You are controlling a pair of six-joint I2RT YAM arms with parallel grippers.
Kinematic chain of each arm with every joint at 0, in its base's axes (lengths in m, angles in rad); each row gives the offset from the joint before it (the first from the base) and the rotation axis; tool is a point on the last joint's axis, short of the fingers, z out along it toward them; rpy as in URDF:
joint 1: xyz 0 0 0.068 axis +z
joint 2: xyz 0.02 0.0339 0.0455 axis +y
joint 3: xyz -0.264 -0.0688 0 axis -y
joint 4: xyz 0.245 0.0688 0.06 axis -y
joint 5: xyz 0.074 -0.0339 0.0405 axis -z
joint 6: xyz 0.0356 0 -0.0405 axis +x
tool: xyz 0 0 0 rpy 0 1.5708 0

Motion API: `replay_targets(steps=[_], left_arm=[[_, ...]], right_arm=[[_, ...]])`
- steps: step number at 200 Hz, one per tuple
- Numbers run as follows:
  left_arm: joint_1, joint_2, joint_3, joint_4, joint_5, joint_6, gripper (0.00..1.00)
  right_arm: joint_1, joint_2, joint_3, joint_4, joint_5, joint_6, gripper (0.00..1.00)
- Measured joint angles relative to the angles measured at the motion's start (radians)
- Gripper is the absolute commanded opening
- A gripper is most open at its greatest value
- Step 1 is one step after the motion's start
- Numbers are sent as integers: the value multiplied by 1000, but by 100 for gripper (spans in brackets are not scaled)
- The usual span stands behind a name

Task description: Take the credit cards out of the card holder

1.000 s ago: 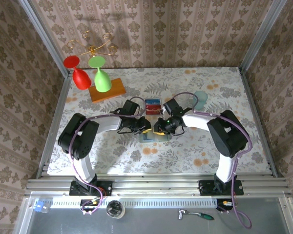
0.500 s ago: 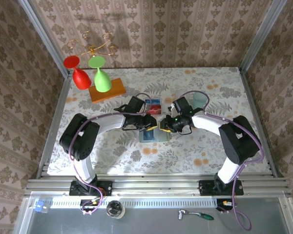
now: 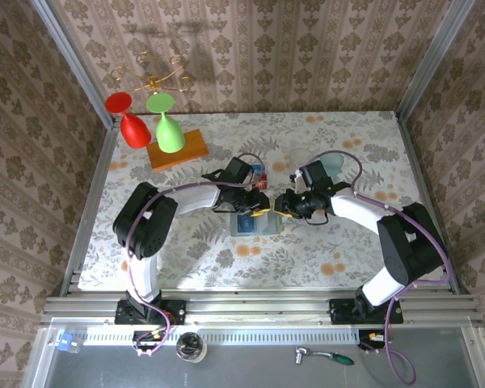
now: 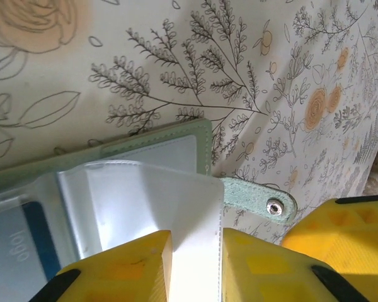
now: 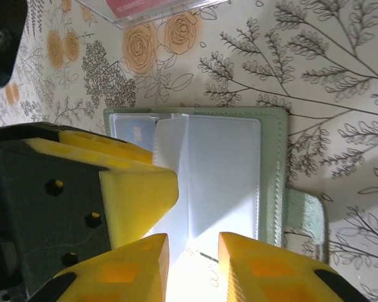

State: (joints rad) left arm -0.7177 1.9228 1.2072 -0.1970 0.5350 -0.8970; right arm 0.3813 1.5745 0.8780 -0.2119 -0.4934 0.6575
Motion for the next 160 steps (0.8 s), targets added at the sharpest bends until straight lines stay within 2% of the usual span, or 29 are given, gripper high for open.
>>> replay_targets(steps=[44,112,160], left_arm=[[-14,58,45,5,8,0,31],[-14,62,44,14,19,0,32],[-1,-3,-60,57,13,-1,32]], right_arm=[[-5,-56,-32,-9,16,-4,33],[-6,-84,-38,-25,30,-2,32],[-2,-42,-35,4,14,18,31]])
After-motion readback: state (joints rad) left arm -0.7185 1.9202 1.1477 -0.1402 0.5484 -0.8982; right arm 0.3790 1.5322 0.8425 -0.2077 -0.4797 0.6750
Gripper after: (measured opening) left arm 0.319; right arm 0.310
